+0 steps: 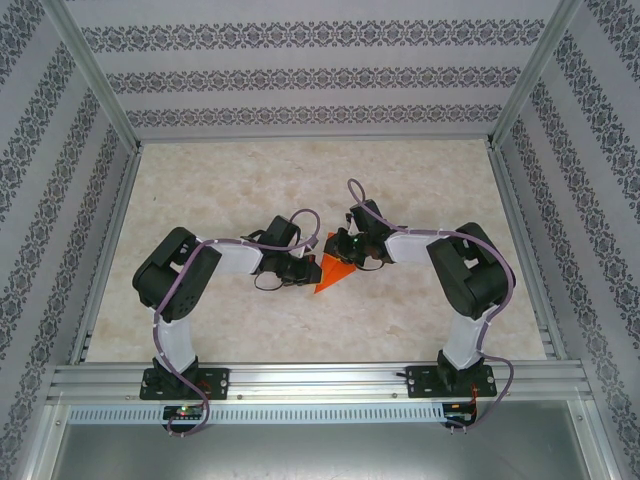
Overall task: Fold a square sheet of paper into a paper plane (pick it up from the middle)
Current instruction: Fourth fold the wing at the center of the table.
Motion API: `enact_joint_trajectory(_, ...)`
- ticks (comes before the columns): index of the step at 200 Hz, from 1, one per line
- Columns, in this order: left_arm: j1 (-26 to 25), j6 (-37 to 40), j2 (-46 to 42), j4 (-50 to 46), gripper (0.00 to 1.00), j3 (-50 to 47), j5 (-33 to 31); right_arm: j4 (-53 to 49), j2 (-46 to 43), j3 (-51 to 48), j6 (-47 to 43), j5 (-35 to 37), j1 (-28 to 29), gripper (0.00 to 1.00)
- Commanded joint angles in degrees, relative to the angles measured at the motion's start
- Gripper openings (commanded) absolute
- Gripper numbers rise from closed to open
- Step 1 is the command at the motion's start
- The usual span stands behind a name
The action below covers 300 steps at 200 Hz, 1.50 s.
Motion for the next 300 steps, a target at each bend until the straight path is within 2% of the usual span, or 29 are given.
enact_joint_trajectory(1,0.8,-0.9,2.7,-1.6,0.0,0.1,-2.1,1.7,1.2,1.6,-0.1,-1.2,-0.7,0.18)
enact_joint_trajectory(52,1.1,-2.6,3.1,-0.9,0.0,-0.7,-2.1,1.5,2.9,2.0,-0.7,-1.6,-1.0,0.18)
enact_joint_trajectory(85,1.2,-2.9,3.4,-1.4,0.0,-0.4,-2.2,-2.3,4.9,2.8,-1.6,-0.2,-1.1,0.17)
enact_joint_trajectory(132,1.2,0.1,1.8,-4.8,0.14,-0.2,-4.2,-2.7,4.8,0.4,-1.3,1.5,-1.1,0.16)
enact_joint_trajectory(151,1.2,1.5,1.2,-5.9,0.16,-0.2,-4.3,-2.7,4.5,0.0,-1.1,1.9,-1.1,0.16)
enact_joint_trajectory(164,1.2,2.0,1.0,-6.1,0.14,-0.3,-4.2,-2.6,4.4,-0.1,-1.1,2.0,-1.2,0.16)
enact_joint_trajectory(181,1.1,2.2,1.0,-6.3,0.05,-0.4,-3.9,-2.5,4.3,-0.1,-1.1,1.9,-1.2,0.16)
enact_joint_trajectory(208,1.1,2.4,1.4,-6.4,0.02,-0.8,-3.1,-2.6,4.2,-0.3,-1.3,2.0,-1.1,0.16)
enact_joint_trajectory(231,1.1,2.0,0.3,-5.9,0.08,-1.6,-2.9,-2.9,4.2,-0.6,-1.5,2.3,-0.8,0.16)
enact_joint_trajectory(262,1.1,1.6,-3.5,-7.3,0.21,-1.8,-4.7,-1.3,4.1,-2.1,-1.2,2.3,-0.6,0.15)
enact_joint_trajectory(300,1.1,-0.4,-9.8,-7.9,0.28,-2.6,-8.9,-0.1,4.1,-3.3,-1.0,2.2,-0.5,0.15)
